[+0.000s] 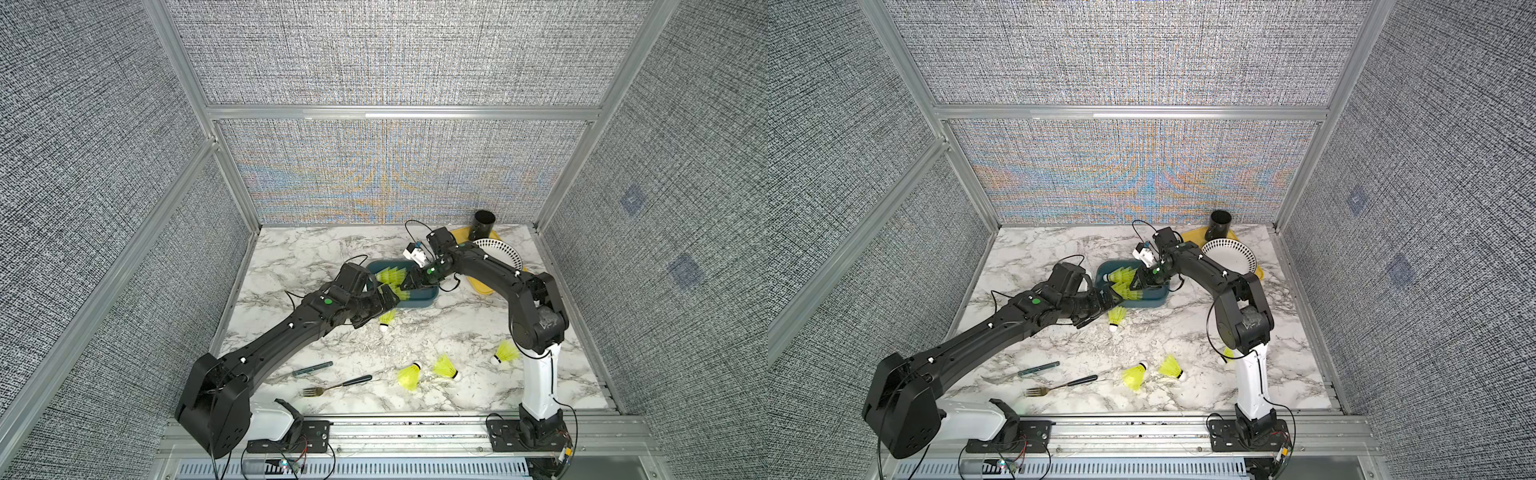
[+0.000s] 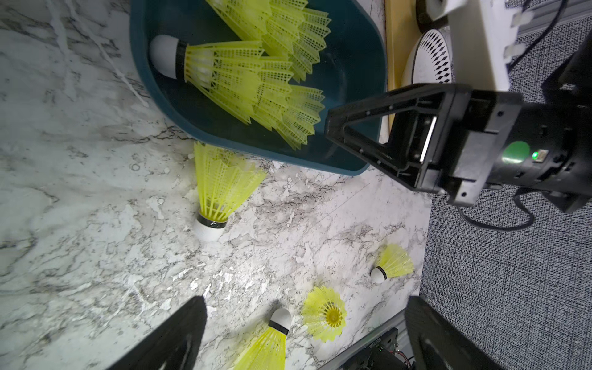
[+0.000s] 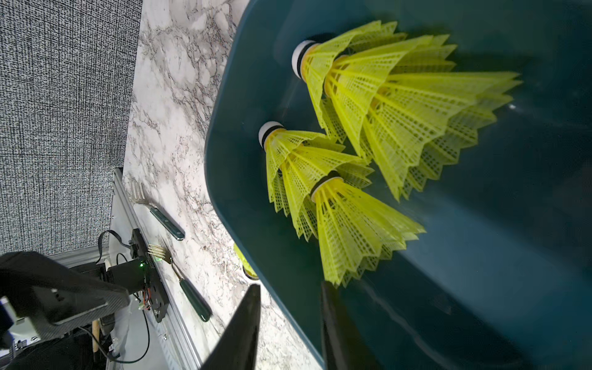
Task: Put the shuttlecocks into the storage box
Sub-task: Place the shuttlecock in the storage box, then pick up the shuttlecock at the center of the board.
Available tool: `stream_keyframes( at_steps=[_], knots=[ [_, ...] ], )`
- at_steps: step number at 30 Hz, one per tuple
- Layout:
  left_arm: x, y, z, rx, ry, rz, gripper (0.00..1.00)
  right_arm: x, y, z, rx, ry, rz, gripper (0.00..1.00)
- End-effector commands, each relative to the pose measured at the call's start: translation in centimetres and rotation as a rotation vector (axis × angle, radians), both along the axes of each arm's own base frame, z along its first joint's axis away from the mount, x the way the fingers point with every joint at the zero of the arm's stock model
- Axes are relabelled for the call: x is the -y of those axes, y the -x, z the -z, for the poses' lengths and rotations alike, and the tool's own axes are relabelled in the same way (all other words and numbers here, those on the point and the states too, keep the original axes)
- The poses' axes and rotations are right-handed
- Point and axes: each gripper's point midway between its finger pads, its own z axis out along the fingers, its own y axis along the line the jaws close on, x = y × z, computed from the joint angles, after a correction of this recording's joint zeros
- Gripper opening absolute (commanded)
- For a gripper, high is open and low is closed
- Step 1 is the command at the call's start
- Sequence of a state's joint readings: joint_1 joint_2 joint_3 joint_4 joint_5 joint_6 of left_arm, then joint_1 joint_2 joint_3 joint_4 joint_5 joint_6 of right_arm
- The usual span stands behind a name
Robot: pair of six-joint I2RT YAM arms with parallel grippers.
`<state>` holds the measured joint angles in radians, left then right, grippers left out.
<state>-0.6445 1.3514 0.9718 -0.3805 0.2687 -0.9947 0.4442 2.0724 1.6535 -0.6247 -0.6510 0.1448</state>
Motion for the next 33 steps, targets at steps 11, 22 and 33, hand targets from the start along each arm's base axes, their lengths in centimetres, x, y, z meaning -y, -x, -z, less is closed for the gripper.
stream_keyframes(
  at_steps=[11, 22, 33],
  knots=[
    [-0.7, 0.8, 0.2, 0.003, -0.019, 0.005, 0.99, 0.8, -0.1, -2.2, 0.069, 0.034, 0.03, 0.38],
    [-2.8, 2.6, 0.4, 0.006, -0.063, -0.012, 0.99, -2.4, 3.8, -3.2, 0.151, 0.092, -0.084, 0.41],
    [-6.1, 4.9, -0.3, 0.058, -0.102, -0.056, 0.99, -6.9, 6.9, -0.8, 0.177, 0.207, -0.202, 0.48]
  ],
)
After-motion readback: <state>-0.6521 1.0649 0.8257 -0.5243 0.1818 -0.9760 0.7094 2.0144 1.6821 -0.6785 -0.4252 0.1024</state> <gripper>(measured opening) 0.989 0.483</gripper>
